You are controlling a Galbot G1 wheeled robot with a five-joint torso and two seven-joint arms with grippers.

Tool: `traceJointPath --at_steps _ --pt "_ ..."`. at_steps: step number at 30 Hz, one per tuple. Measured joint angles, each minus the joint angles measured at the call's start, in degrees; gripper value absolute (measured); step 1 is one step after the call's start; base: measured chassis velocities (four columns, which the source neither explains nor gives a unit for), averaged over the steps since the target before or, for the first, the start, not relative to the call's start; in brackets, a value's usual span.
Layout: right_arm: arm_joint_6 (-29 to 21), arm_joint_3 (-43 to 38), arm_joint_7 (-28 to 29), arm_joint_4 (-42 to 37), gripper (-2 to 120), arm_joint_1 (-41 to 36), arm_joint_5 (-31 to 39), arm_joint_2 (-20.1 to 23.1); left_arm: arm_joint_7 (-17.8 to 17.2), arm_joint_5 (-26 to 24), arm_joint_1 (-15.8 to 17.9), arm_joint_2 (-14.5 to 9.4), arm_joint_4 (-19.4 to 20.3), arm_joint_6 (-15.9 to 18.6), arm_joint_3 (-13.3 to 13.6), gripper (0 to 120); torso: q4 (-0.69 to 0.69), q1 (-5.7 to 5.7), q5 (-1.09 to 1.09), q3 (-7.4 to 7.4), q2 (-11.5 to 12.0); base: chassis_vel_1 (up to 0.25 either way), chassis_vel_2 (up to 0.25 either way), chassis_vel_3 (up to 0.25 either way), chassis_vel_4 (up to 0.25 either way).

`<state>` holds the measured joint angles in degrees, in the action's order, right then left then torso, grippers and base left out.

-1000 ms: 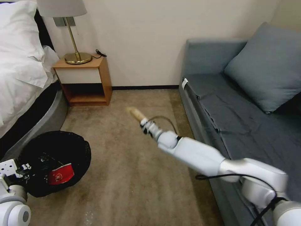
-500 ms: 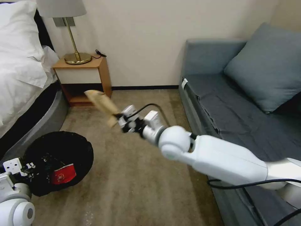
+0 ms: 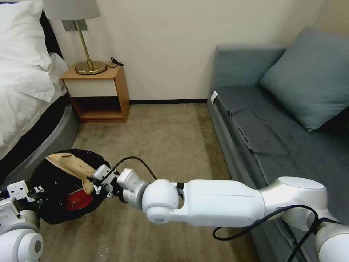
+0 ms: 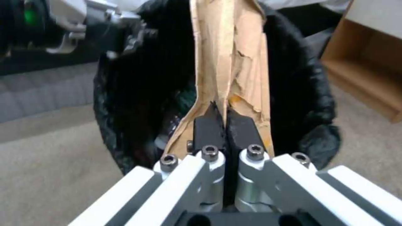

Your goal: Pick up the trash bin, then pick up the garbage on the floor and place it into the trash bin.

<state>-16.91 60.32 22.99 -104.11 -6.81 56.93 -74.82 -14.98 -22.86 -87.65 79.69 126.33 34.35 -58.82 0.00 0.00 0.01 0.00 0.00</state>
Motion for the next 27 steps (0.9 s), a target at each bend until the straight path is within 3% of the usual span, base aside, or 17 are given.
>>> traceJointPath --at_steps 14,27 --pt "0.02 2.32 0.96 6.27 1 -0.67 -2.25 -4.08 -0.02 0.27 0.02 0.62 0.67 0.01 0.99 4 0.00 0.00 -0.01 0.00 0.00 0.000 0.000 0.000 0.000" --pt "0.11 2.53 1.64 6.32 48 -1.29 -3.07 -3.64 -0.03 0.94 0.34 0.98 0.32 0.01 2.39 4 0.00 0.00 -0.01 0.00 0.00 0.000 0.000 0.000 0.000"
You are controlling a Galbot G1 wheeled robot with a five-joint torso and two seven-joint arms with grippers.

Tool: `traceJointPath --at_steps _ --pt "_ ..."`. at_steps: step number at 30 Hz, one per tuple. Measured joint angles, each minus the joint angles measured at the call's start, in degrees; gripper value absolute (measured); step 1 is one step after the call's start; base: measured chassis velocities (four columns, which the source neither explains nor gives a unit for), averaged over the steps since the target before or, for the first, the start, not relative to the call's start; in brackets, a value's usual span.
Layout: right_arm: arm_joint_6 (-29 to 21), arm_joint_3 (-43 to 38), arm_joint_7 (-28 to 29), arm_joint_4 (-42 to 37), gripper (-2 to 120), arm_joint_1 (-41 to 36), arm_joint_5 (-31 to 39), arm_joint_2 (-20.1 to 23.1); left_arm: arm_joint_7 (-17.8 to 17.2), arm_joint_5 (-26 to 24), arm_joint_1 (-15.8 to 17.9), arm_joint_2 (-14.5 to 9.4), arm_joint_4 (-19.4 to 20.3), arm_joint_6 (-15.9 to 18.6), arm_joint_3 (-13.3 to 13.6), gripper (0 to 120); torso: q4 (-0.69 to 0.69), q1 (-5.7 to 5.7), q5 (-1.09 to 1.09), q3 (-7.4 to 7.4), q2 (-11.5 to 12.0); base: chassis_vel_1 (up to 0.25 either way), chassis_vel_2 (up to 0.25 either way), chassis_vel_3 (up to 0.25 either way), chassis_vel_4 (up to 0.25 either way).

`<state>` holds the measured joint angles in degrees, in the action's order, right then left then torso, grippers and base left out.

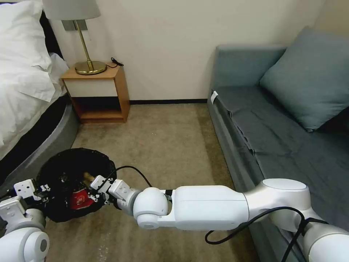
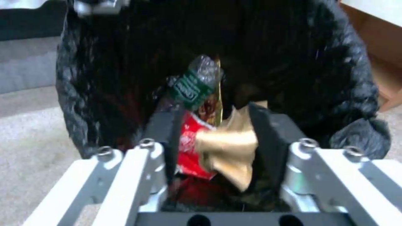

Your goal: Pick up the trash bin, then pick up the garbage on the floor and place it into the trash bin.

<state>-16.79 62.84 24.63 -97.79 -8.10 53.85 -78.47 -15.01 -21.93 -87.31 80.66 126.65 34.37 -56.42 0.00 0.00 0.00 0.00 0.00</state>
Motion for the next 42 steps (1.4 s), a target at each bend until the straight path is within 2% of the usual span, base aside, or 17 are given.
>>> traceJointPath --at_steps 2,3,6,7,8,10,13,15,16,19,20,22,26,36,42 --pt "0.24 -1.51 0.23 -0.69 56 -0.04 -0.39 0.29 -0.01 0.47 0.11 0.24 -0.52 -0.03 0.51 4 0.00 0.00 0.00 0.00 0.00 0.000 0.000 0.000 0.000" --pt "0.24 -1.51 0.23 -0.69 56 -0.04 -0.39 0.29 -0.01 0.47 0.11 0.24 -0.52 -0.03 0.51 4 0.00 0.00 0.00 0.00 0.00 0.000 0.000 0.000 0.000" --pt "0.50 -4.93 0.23 -1.81 71 0.48 -0.72 0.53 0.02 0.51 0.36 0.33 -1.25 -0.08 1.25 4 0.00 0.00 0.00 0.00 0.00 0.000 0.000 0.000 0.000" --pt "0.50 -4.93 0.23 -1.81 71 0.48 -0.72 0.53 0.02 0.51 0.36 0.33 -1.25 -0.08 1.25 4 0.00 0.00 0.00 0.00 0.00 0.000 0.000 0.000 0.000" --pt "0.56 -6.72 0.22 -2.30 76 0.71 -1.31 0.71 -0.01 0.16 0.53 0.33 -1.44 -0.08 1.47 4 0.00 0.00 0.00 0.00 0.00 0.000 0.000 0.000 0.000" --pt "0.58 -10.05 0.17 -3.66 87 1.00 -2.29 1.43 -0.97 -2.25 0.89 0.27 -1.64 0.23 2.02 4 -0.01 0.00 -0.01 0.00 0.00 0.000 0.000 0.000 0.000" --pt "0.39 -12.72 0.41 -5.35 93 1.05 -2.65 2.65 -1.86 -5.12 1.26 0.15 -2.27 0.66 2.54 4 0.00 0.00 -0.01 0.00 0.00 0.000 0.000 0.000 0.000" --pt "0.04 -14.87 0.73 -7.21 99 1.05 -3.15 4.52 -3.54 -9.46 1.53 -0.06 -3.21 1.47 3.14 3 0.01 0.00 -0.01 0.00 0.00 0.000 0.000 0.000 0.000" --pt "0.04 -14.87 0.73 -7.21 99 1.05 -3.15 4.52 -3.54 -9.46 1.53 -0.06 -3.21 1.47 3.14 3 0.01 0.00 -0.01 0.00 0.00 0.000 0.000 0.000 0.000" --pt "-0.06 -15.67 1.01 -8.84 100 0.75 -4.08 7.14 -6.57 -17.50 1.98 -0.14 -4.55 2.77 4.10 3 0.01 0.00 -0.01 0.00 0.00 0.000 0.000 0.000 0.000" --pt "-0.06 -15.67 1.01 -8.84 100 0.75 -4.08 7.14 -6.57 -17.50 1.98 -0.14 -4.55 2.77 4.10 3 0.01 0.00 -0.01 0.00 0.00 0.000 0.000 0.000 0.000" --pt "-0.06 -15.67 1.25 -9.25 100 0.04 -4.87 8.42 -9.30 -23.30 2.53 -0.12 -5.70 3.74 4.70 3 0.02 0.00 -0.01 0.00 0.00 0.000 0.000 0.000 0.000" --pt "-0.04 -15.64 1.41 -9.44 100 -0.62 -5.29 9.17 -11.49 -27.36 3.11 -0.06 -8.19 4.14 4.90 3 0.00 0.00 -0.01 0.00 0.00 0.000 0.000 0.000 0.000" --pt "0.18 -15.40 1.44 -9.05 100 -1.71 -5.98 9.74 -12.19 -27.14 3.72 -0.06 -14.70 4.01 4.42 3 -0.01 0.00 -0.02 0.00 0.00 0.000 0.000 0.000 0.000" --pt "0.31 -15.38 1.44 -8.79 100 -2.12 -6.25 10.02 -11.37 -26.14 3.84 -0.04 -15.23 3.65 4.36 3 -0.01 0.00 -0.03 0.00 0.00 0.000 0.000 0.000 0.000"
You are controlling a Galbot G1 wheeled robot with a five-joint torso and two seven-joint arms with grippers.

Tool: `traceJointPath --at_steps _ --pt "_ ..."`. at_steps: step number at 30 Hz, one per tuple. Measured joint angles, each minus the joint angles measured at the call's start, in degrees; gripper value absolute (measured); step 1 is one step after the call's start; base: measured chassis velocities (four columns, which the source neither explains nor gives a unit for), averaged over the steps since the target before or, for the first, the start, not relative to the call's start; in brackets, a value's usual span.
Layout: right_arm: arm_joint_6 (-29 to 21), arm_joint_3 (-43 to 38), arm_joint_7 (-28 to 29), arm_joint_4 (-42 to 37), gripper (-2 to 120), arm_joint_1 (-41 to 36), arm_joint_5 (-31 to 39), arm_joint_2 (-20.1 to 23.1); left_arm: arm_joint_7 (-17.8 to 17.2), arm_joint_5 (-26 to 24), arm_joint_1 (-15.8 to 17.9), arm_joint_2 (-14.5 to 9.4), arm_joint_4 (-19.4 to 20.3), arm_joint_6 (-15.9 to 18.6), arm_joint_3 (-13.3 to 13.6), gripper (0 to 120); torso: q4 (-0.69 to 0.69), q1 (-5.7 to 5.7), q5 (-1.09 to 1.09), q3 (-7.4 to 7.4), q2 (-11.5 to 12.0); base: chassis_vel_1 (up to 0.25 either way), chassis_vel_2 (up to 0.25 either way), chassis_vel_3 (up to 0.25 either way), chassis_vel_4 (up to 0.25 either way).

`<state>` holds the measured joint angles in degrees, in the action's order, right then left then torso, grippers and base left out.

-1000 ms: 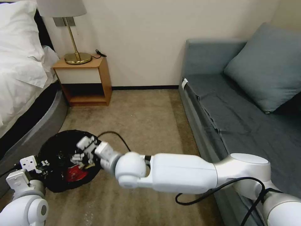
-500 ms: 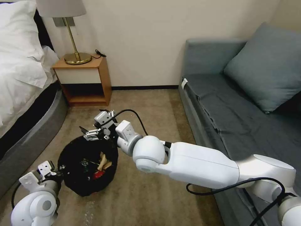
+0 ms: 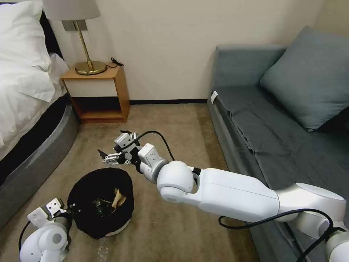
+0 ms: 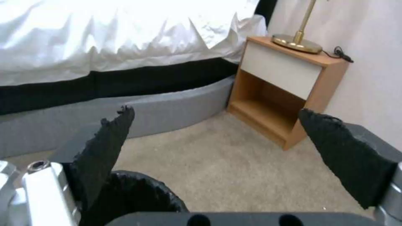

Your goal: Pick up the trash bin, then pick up the garbage on the floor and place it into the trash bin.

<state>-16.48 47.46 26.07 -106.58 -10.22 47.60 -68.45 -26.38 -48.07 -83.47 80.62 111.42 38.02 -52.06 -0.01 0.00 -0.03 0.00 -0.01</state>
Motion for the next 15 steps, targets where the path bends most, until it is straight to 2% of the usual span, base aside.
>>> traceJointPath --at_steps 4,6,8,10,12,15 --pt "0.10 -0.01 0.00 0.25 100 -0.35 -0.24 0.07 1.03 1.34 0.08 -0.02 -0.01 -0.51 0.06 5 0.00 0.00 0.03 0.00 0.00 0.000 0.000 0.000 0.000" --pt "0.13 -0.08 0.00 0.36 100 -0.52 -0.29 0.16 2.27 2.89 0.03 -0.02 0.47 -1.43 -0.07 15 0.01 0.00 0.06 0.00 0.01 0.000 0.000 0.000 0.000" --pt "0.14 -0.14 -0.01 0.40 100 -0.56 -0.32 0.19 2.63 3.35 -0.05 -0.05 0.86 -1.70 -0.19 18 0.02 0.00 0.05 0.00 0.00 0.000 0.000 0.000 0.000" --pt "0.17 -0.23 -0.02 0.49 100 -0.69 -0.35 0.32 3.44 4.30 -0.32 -0.13 2.05 -2.18 -0.59 30 0.02 0.00 0.04 0.00 0.01 0.000 0.000 0.000 0.000" --pt "0.18 -0.25 -0.04 0.50 100 -0.73 -0.35 0.38 3.96 5.04 -0.52 -0.20 2.74 -2.38 -0.83 33 0.01 0.00 0.04 0.00 0.01 0.000 0.000 0.000 0.000" --pt "0.20 -0.31 -0.05 0.54 100 -0.95 -0.36 0.40 5.54 7.49 -1.06 -0.34 4.29 -3.02 -1.37 48 0.01 0.00 0.03 0.00 0.00 0.000 0.000 0.000 0.000"
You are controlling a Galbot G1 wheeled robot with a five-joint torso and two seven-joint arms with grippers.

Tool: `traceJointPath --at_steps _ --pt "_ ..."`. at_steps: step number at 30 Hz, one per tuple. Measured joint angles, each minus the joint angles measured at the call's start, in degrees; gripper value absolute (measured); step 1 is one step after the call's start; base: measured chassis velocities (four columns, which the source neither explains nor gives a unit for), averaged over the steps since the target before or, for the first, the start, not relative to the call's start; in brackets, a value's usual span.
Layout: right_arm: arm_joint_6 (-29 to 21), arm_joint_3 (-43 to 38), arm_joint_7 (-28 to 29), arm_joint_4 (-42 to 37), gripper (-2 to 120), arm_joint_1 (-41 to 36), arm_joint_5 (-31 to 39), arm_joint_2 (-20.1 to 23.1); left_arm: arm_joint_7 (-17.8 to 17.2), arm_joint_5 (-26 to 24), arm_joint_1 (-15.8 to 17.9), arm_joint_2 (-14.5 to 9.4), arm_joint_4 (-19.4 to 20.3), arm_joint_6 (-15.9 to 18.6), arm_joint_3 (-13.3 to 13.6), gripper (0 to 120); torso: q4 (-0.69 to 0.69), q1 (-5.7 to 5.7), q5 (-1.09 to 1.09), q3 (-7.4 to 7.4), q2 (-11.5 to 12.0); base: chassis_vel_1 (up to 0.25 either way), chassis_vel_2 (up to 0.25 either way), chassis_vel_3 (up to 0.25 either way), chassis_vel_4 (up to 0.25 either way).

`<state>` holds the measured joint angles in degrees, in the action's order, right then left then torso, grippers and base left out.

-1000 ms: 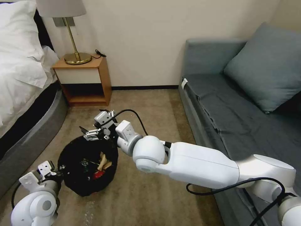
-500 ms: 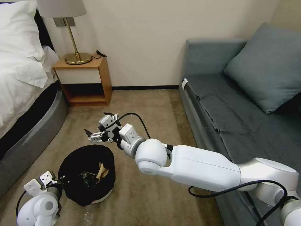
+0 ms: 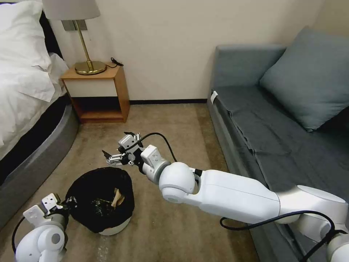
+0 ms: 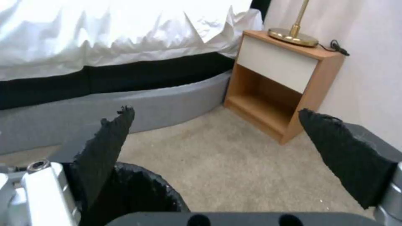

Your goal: Pick up the trash bin, then pick up the garbage on the floor and place it into the trash bin.

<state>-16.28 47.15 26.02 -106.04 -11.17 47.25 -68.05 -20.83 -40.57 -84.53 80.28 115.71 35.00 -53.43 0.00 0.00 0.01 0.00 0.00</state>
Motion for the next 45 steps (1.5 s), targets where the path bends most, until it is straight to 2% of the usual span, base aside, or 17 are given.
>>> traceJointPath --at_steps 3,4,6,7,9,11,15,16,19,20,23,24,26,27,34,40,45 --pt "0.12 -0.37 0.00 0.06 100 -0.30 0.00 0.00 2.36 3.13 -0.40 0.05 0.77 -1.81 -0.46 55 0.00 0.00 0.00 0.00 0.00 0.000 0.000 0.000 0.000" --pt "0.39 -0.95 0.00 0.07 100 -0.58 0.02 0.06 4.49 5.46 -0.60 0.10 1.19 -4.17 -0.71 62 -0.01 0.00 0.00 0.00 0.00 0.000 0.000 0.000 0.000" --pt "1.82 -3.17 -0.01 0.17 100 -1.54 0.33 0.32 11.25 10.34 -0.77 0.09 2.03 -12.35 -1.47 70 -0.02 0.00 0.00 0.00 0.00 0.000 0.000 0.000 0.000" --pt "1.82 -3.17 -0.01 0.17 100 -1.54 0.33 0.32 11.25 10.34 -0.77 0.09 2.03 -12.35 -1.47 70 -0.02 0.00 0.00 0.00 0.00 0.000 0.000 0.000 0.000" --pt "5.06 -8.28 -0.22 0.30 100 -3.64 0.42 1.04 17.29 13.06 -0.87 -0.45 3.54 -19.01 -2.04 80 -0.01 0.00 -0.01 0.00 0.00 0.000 0.000 0.000 0.000" --pt "5.96 -10.18 -0.30 0.33 100 -4.41 0.01 1.28 18.22 13.46 -0.90 -0.60 4.09 -20.07 -2.11 83 -0.01 0.00 -0.02 0.00 0.00 0.000 0.000 0.000 0.000" --pt "8.88 -29.35 -2.78 -1.18 100 -15.27 -5.46 5.22 20.95 16.89 -1.14 -1.09 7.28 -24.41 -1.01 102 -0.01 0.00 -0.03 0.00 0.00 0.000 0.000 0.000 0.000" --pt "8.88 -29.35 -2.78 -1.18 100 -15.27 -5.46 5.22 20.95 16.89 -1.14 -1.09 7.28 -24.41 -1.01 102 -0.01 0.00 -0.03 0.00 0.00 0.000 0.000 0.000 0.000" --pt "10.64 -43.30 -5.57 -5.20 100 -26.18 -11.83 10.35 21.08 19.08 -1.34 -1.37 9.21 -25.19 1.36 109 0.02 0.00 -0.04 0.00 0.00 0.000 0.000 0.000 0.000" --pt "10.64 -43.30 -5.57 -5.20 100 -26.18 -11.83 10.35 21.08 19.08 -1.34 -1.37 9.21 -25.19 1.36 109 0.02 0.00 -0.04 0.00 0.00 0.000 0.000 0.000 0.000" --pt "12.19 -54.99 -6.88 -11.26 100 -40.65 -17.31 14.11 21.02 22.12 -1.44 -1.32 9.92 -25.39 3.95 113 0.05 0.00 -0.06 0.00 0.00 0.000 0.000 0.000 0.000" --pt "12.19 -54.99 -6.88 -11.26 100 -40.65 -17.31 14.11 21.02 22.12 -1.44 -1.32 9.92 -25.39 3.95 113 0.05 0.00 -0.06 0.00 0.00 0.000 0.000 0.000 0.000" --pt "11.98 -61.37 -6.71 -16.07 100 -49.70 -20.52 14.61 20.83 23.43 -1.44 -1.14 10.21 -25.39 5.54 114 0.04 0.00 -0.02 0.00 0.00 0.000 0.000 0.000 0.000" --pt "11.01 -63.98 -5.62 -18.53 100 -54.53 -22.52 14.19 20.45 24.49 -1.65 -1.06 10.66 -25.29 6.15 114 0.03 0.00 -0.02 -0.01 0.00 0.000 0.000 0.000 0.000" --pt "8.25 -68.97 -2.12 -24.12 100 -67.08 -30.82 9.54 17.91 27.17 -3.00 -1.41 12.94 -23.92 7.42 110 0.00 0.00 -0.01 -0.01 -0.01 0.000 0.000 0.000 0.000" --pt "7.08 -69.81 -1.73 -25.81 100 -71.34 -33.67 5.99 16.68 28.24 -3.81 -1.20 13.87 -23.46 8.08 101 0.00 0.00 0.00 -0.01 0.00 0.000 0.000 0.000 0.000" --pt "6.31 -69.06 -1.27 -25.88 100 -72.84 -34.85 2.58 16.22 28.88 -4.78 -1.43 13.90 -23.15 8.54 100 -0.01 0.00 -0.01 -0.01 0.00 0.000 0.000 0.000 0.000"
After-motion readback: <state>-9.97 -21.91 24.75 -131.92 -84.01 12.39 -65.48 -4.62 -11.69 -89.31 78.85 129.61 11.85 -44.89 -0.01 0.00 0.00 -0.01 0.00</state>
